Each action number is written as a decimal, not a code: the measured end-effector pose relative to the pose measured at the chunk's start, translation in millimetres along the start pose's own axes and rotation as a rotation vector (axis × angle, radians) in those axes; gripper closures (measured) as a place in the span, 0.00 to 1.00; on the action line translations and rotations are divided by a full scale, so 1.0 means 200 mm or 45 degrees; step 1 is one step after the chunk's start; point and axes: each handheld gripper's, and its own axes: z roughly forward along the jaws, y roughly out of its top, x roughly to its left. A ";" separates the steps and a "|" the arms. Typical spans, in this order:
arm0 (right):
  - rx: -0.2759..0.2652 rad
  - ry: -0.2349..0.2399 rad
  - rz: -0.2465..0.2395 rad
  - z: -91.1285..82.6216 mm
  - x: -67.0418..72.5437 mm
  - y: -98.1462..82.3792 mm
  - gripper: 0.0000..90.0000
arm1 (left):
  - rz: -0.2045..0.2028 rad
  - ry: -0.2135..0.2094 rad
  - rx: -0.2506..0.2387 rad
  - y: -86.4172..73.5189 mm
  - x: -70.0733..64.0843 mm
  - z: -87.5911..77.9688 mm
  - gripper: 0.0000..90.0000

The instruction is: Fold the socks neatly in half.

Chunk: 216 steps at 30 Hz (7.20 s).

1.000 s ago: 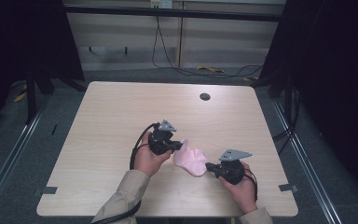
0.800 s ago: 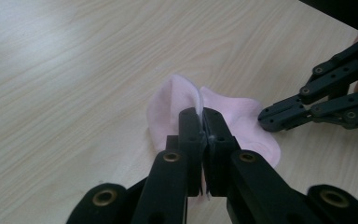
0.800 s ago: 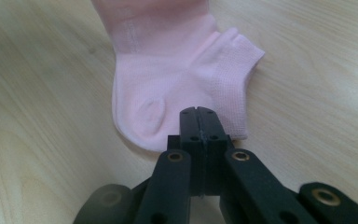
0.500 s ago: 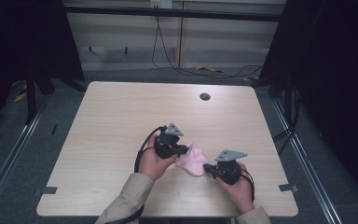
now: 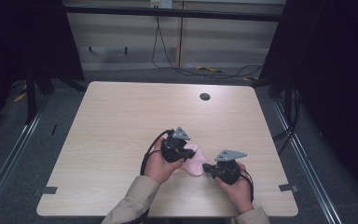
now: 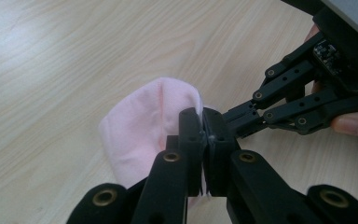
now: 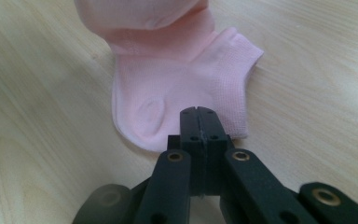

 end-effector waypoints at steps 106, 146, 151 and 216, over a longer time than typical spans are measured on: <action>-0.038 -0.107 0.071 -0.14 -0.11 -0.07 0.94 | 0.017 0.031 0.005 -0.08 -0.04 0.18 0.83; -0.059 -0.110 0.074 -0.16 -0.10 -0.08 0.92 | 0.073 0.086 0.027 -0.13 -0.13 0.32 0.61; -0.051 -0.128 0.077 -0.16 -0.10 -0.07 0.84 | 0.115 0.080 -0.008 -0.11 -0.14 0.25 0.35; -0.149 0.022 0.006 -0.17 -0.08 0.01 0.25 | -0.091 0.230 -0.090 -0.59 0.33 -0.44 0.18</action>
